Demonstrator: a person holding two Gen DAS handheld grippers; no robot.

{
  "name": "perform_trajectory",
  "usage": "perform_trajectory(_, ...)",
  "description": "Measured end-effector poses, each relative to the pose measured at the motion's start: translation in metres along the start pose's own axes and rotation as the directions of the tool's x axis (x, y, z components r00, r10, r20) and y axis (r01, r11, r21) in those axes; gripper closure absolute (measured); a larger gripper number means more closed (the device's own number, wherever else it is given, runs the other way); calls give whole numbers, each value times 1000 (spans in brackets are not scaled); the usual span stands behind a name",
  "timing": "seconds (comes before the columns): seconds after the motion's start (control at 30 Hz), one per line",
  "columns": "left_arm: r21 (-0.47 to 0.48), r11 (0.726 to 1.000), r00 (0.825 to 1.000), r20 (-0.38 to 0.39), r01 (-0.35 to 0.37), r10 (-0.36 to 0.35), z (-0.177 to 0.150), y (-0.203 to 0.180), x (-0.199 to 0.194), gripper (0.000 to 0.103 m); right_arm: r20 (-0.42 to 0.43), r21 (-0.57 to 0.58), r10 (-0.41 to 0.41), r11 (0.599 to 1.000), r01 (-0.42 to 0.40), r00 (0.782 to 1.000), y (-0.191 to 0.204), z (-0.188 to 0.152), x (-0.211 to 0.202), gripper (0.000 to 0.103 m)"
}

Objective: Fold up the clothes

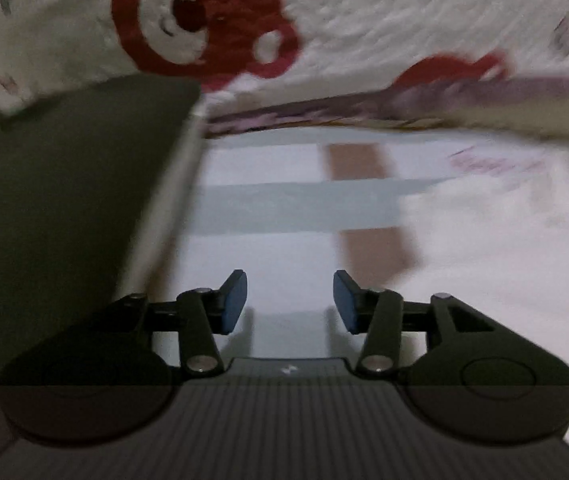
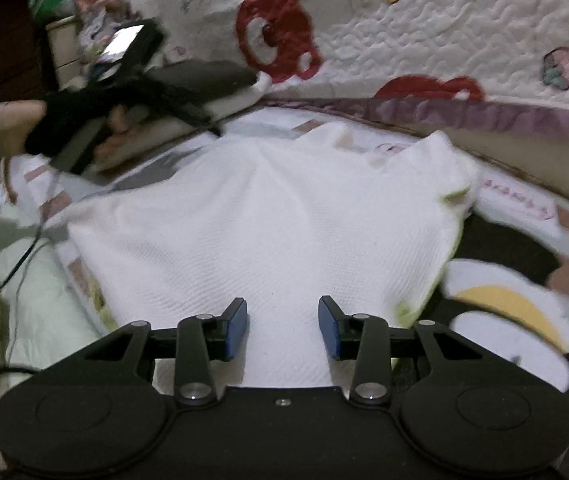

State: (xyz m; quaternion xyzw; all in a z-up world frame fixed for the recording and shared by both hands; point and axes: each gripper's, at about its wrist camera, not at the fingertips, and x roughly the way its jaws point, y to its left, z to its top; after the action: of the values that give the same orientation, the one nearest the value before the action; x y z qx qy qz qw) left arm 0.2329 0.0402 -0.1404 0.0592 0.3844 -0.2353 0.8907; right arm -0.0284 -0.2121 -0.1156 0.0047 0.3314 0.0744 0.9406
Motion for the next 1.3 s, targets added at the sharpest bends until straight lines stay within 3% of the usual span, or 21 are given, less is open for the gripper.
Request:
perform_trajectory(0.1, 1, 978, 978, 12, 209, -209, -6, -8, -26, 56, 49, 12, -48, 999, 47, 998, -13, 11, -5, 55)
perform_trajectory(0.2, 100, 921, 926, 5, 376, -378, -13, -34, -38, 55, 27, 18, -72, 997, 71, 997, -33, 26, 19, 55)
perform_trajectory(0.3, 250, 893, 926, -145, 374, -348, -17, -78, -20, 54, 2, 80, -53, 995, 52, 999, -58, 43, 50, 58)
perform_trajectory(0.37, 257, 912, 941, -197, 320, -275, -24, -80, -14, 54, -54, 158, -12, 987, 21, 998, -72, 52, 77, 58)
perform_trajectory(0.43, 264, 928, 949, -246, 263, -199, -31, -81, -7, 54, -57, 204, -28, 978, 39, 998, -84, 50, 82, 64)
perform_trajectory(0.57, 199, 946, 947, -247, 256, -204, -45, -50, -14, 54, -52, 289, -74, 953, 86, 996, -107, 45, 87, 65)
perform_trajectory(0.67, 267, 937, 957, -244, 223, -158, -49, -50, -23, 54, -51, 351, -108, 929, 119, 993, -124, 42, 91, 49)
perform_trajectory(0.7, 290, 935, 961, -241, 204, -135, -49, -51, -24, 48, -51, 371, -120, 919, 130, 991, -130, 40, 92, 47)
perform_trajectory(0.77, 243, 952, 963, -237, 185, -127, -48, -45, -20, 37, -53, 412, -143, 899, 152, 988, -141, 38, 95, 47)
perform_trajectory(0.83, 147, 972, 957, -253, 181, -140, -47, -36, -15, 35, -33, 581, -100, 807, 100, 994, -156, 24, 83, 45)
perform_trajectory(0.87, 72, 980, 949, -271, 185, -159, -47, -29, -11, 35, 17, 713, -26, 702, 6, 1000, -164, 10, 75, 45)
perform_trajectory(0.9, 3, 982, 945, -273, 187, -179, -47, -22, -11, 34, 52, 780, 29, 622, -59, 998, -167, -1, 70, 45)
perform_trajectory(1.0, -34, 985, 948, -265, 171, -174, -46, -12, -13, 34, 153, 895, 155, 396, -203, 976, -170, -31, 54, 45)
perform_trajectory(1.03, -47, 985, 950, -260, 164, -170, -49, -10, -15, 34, 142, 892, 161, 407, -197, 977, -165, -36, 48, 45)
perform_trajectory(1.17, -130, 978, 954, -233, 162, -189, -63, -6, -24, 34, 31, 844, 160, 525, -111, 987, -145, -57, 27, 45)
perform_trajectory(1.2, -144, 975, 950, -239, 169, -200, -65, -4, -27, 34, 3, 840, 170, 534, -95, 985, -140, -65, 25, 45)
perform_trajectory(1.3, -200, 961, 936, -258, 192, -241, -71, 1, -33, 34, -2, 853, 210, 510, -108, 978, -130, -83, 19, 46)
